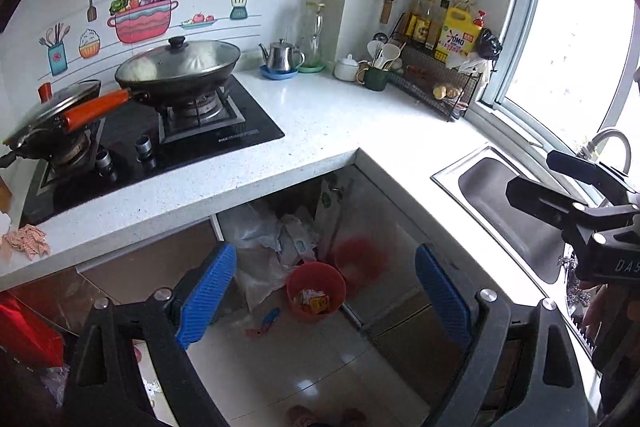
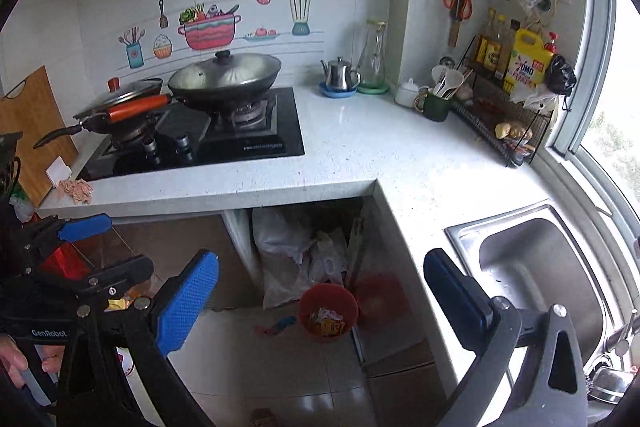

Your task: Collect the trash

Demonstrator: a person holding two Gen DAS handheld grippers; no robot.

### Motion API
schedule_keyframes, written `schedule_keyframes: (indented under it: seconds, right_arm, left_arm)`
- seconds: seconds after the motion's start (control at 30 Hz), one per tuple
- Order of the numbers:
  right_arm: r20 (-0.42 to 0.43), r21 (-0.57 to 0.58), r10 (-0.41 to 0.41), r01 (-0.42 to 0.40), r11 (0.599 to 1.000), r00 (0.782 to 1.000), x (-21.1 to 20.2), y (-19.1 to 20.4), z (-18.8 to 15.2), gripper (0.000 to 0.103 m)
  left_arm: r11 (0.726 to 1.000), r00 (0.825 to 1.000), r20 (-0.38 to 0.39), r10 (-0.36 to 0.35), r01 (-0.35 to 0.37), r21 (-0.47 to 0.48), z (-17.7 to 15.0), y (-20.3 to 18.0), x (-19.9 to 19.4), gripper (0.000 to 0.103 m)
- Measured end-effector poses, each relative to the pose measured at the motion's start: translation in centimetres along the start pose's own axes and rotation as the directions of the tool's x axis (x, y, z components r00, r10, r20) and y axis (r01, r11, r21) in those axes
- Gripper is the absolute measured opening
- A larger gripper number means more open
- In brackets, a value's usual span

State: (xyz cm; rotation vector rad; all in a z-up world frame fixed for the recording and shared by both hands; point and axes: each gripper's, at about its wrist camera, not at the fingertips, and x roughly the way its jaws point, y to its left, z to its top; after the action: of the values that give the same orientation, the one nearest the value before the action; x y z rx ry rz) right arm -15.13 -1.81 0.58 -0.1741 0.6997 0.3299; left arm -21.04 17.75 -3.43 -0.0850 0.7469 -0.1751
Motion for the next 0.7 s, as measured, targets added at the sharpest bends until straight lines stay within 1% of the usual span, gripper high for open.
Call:
schedule_keyframes:
  seconds: [0.07, 0.13, 0.23, 0.37, 0.53, 0.7]
  right_arm:
    - [0.019, -0.007, -0.010, 0.010, 1.000, 1.000, -1.6, -0.4, 0.2, 0.102]
    - [0.030, -0.002, -0.016, 0.016, 1.000, 0.999, -3.1, -0.8, 0.0, 0.102]
    - [0.049, 0.011, -0.027, 0.026, 1.000, 0.998, -4.6, -1.4, -0.4, 0.102]
    - [0.070, 0.034, -0.040, 0.038, 0.999, 0.997, -6.0, -2.2, -0.9, 0.102]
    - [0.103, 0.072, -0.093, 0.086, 0.994, 0.990, -8.0, -2.8, -0.9, 0.102]
    - [0.112, 0.108, -0.129, 0.117, 0.987, 0.985, -9.0, -2.3, -1.2, 0.102]
  left_arm:
    - [1.000, 1.000, 0.025, -0.016, 0.016, 0.007, 0.2, -1.3, -1.3, 0.090]
    - [0.999, 0.999, 0.035, -0.038, 0.038, 0.015, 0.5, -2.7, -2.5, 0.090]
    - [0.998, 0.997, 0.065, -0.033, 0.029, 0.049, 0.9, -4.8, -4.1, 0.090]
    - [0.995, 0.993, 0.100, -0.063, 0.055, 0.081, 1.6, -6.7, -6.1, 0.090]
    - [0.991, 0.988, 0.126, -0.091, 0.077, 0.111, 1.8, -7.3, -7.6, 0.090]
    - [0.987, 0.988, 0.117, -0.097, 0.080, 0.143, 1.7, -6.9, -8.5, 0.090]
